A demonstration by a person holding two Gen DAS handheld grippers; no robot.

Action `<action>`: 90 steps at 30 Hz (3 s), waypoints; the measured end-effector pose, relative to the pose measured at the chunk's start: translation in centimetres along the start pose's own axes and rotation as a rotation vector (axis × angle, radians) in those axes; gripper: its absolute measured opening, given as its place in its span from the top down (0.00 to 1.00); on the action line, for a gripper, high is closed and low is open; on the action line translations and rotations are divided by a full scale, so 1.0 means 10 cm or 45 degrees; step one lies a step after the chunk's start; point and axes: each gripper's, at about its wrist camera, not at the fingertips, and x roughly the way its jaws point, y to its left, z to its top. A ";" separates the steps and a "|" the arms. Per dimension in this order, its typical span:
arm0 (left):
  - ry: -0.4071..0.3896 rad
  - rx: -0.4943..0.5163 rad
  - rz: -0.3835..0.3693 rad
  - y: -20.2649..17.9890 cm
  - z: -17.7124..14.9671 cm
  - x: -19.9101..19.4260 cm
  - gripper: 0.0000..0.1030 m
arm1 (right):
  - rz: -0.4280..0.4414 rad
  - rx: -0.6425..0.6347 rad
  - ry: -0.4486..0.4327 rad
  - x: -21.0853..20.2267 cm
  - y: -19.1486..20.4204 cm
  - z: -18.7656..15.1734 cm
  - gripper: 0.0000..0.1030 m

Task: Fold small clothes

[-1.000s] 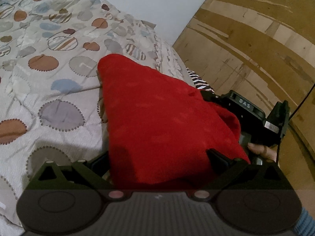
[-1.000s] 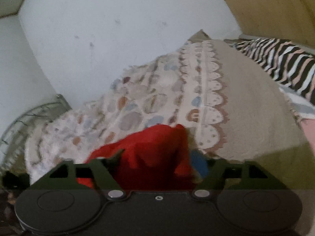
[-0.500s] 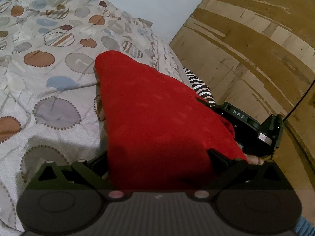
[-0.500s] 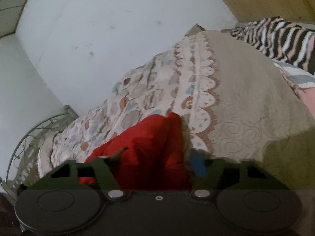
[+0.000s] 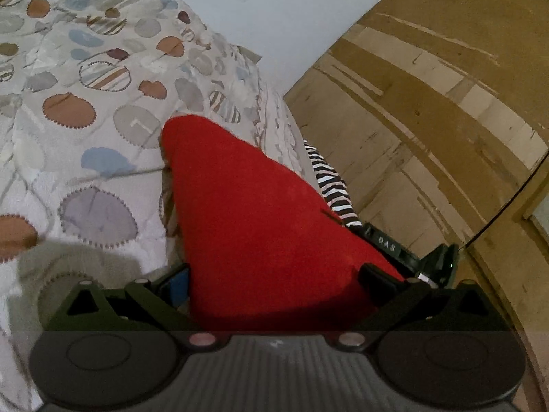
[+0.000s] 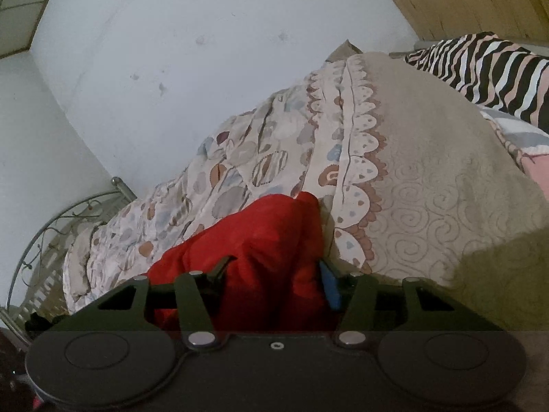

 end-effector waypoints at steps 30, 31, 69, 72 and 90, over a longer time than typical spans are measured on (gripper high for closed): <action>-0.077 0.076 0.098 0.15 0.47 -0.67 0.31 | 0.142 -0.323 -0.086 0.08 1.54 0.09 0.75; -0.088 0.081 0.132 0.19 0.49 -0.76 0.31 | 0.162 -0.323 -0.080 0.16 1.61 0.07 0.75; -0.408 0.396 0.805 -0.64 -0.26 -2.10 0.01 | 0.037 -0.770 -0.140 -0.69 2.52 -0.83 0.01; -0.441 0.440 0.813 -0.83 -0.47 -2.28 0.01 | 0.017 -0.812 -0.200 -1.06 2.60 -1.01 0.01; -0.497 0.466 0.916 -1.20 -1.65 -2.77 0.01 | -0.013 -0.801 -0.276 -2.33 2.56 -1.97 0.00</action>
